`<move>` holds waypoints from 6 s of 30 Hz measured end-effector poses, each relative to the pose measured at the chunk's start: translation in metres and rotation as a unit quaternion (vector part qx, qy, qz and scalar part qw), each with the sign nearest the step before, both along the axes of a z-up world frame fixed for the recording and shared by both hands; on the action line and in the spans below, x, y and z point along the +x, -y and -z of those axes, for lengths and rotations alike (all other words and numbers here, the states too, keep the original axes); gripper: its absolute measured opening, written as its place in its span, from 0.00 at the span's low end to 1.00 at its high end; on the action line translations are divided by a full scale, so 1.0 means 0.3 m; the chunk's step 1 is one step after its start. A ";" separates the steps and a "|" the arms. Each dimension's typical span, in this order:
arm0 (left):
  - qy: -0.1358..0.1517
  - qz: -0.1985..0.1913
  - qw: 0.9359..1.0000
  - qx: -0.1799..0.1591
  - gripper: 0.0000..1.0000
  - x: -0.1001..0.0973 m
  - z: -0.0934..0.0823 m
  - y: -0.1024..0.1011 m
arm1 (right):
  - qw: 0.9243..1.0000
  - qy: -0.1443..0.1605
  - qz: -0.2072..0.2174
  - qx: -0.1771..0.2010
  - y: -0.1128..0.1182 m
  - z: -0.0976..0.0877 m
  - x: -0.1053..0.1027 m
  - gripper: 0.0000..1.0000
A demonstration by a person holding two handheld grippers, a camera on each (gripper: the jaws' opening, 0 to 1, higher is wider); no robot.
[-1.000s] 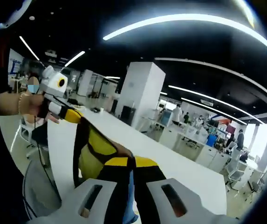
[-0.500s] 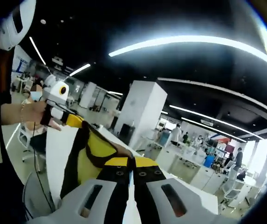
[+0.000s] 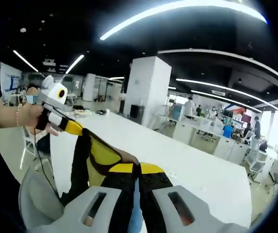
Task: Fold the garment on the visible template until the final outline fits inside the template.
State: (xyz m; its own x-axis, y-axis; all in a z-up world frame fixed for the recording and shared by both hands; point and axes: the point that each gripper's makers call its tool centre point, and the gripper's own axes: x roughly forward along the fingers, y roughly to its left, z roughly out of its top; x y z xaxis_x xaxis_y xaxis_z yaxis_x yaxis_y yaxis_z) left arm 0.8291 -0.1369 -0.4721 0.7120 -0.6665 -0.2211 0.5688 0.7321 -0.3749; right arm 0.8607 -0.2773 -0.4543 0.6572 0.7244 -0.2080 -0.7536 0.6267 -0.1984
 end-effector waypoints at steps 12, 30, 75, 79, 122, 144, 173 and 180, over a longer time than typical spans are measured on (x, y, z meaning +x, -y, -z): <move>-0.064 0.006 0.997 0.036 0.00 0.287 0.238 -0.013 | 0.998 -0.058 0.006 -0.034 -0.021 0.218 0.288 0.02; -0.119 0.013 0.991 0.065 0.00 0.633 0.473 -0.012 | 0.989 -0.134 0.010 -0.057 -0.007 0.512 0.622 0.02; -0.262 -0.091 0.960 0.041 0.00 1.067 0.941 -0.097 | 0.955 -0.283 0.045 -0.082 -0.061 0.998 1.038 0.02; -0.262 -0.086 0.959 0.073 0.00 1.080 0.966 -0.090 | 0.953 -0.284 0.047 -0.095 -0.065 1.021 1.053 0.02; -0.199 -0.082 0.963 0.161 0.03 1.173 0.946 -0.112 | 0.957 -0.257 0.064 -0.119 -0.065 1.024 1.150 0.13; -0.154 -0.102 0.971 0.151 0.14 1.174 0.770 -0.124 | 0.965 -0.226 0.089 -0.102 -0.026 0.834 1.126 0.13; -0.085 -0.083 0.983 0.142 0.45 0.734 0.510 -0.137 | 0.977 -0.199 0.080 -0.020 0.018 0.553 0.672 0.37; -0.059 -0.069 0.985 0.145 0.58 0.593 0.463 -0.148 | 0.978 -0.194 0.082 -0.009 0.072 0.528 0.523 0.49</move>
